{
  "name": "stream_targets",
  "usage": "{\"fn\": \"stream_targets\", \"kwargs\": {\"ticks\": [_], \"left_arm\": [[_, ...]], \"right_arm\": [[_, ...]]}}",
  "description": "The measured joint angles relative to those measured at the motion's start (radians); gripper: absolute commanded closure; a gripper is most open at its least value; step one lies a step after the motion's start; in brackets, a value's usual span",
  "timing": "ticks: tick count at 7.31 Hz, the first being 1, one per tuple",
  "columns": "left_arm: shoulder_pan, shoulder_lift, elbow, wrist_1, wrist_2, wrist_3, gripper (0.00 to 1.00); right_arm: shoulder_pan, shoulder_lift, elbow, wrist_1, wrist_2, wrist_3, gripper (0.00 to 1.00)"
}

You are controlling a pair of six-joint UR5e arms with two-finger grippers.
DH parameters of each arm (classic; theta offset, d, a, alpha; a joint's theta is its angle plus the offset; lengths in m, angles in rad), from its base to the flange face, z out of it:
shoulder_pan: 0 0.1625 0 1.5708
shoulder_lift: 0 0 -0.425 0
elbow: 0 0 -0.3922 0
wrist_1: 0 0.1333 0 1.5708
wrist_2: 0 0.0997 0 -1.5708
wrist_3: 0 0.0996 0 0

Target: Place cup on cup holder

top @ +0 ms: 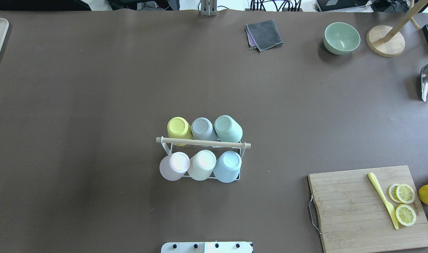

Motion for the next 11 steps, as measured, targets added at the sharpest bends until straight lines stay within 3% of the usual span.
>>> {"fn": "stream_targets", "kwargs": {"ticks": [5,11], "left_arm": [[-0.095,-0.007,-0.039,-0.005,0.012,0.001,0.02],[-0.100,-0.017,0.016,-0.140,0.047,-0.007,0.02]], "right_arm": [[0.016,-0.008,0.007,-0.002,0.011,0.000,0.00],[0.020,-0.007,0.007,-0.002,0.011,0.000,0.00]]}}
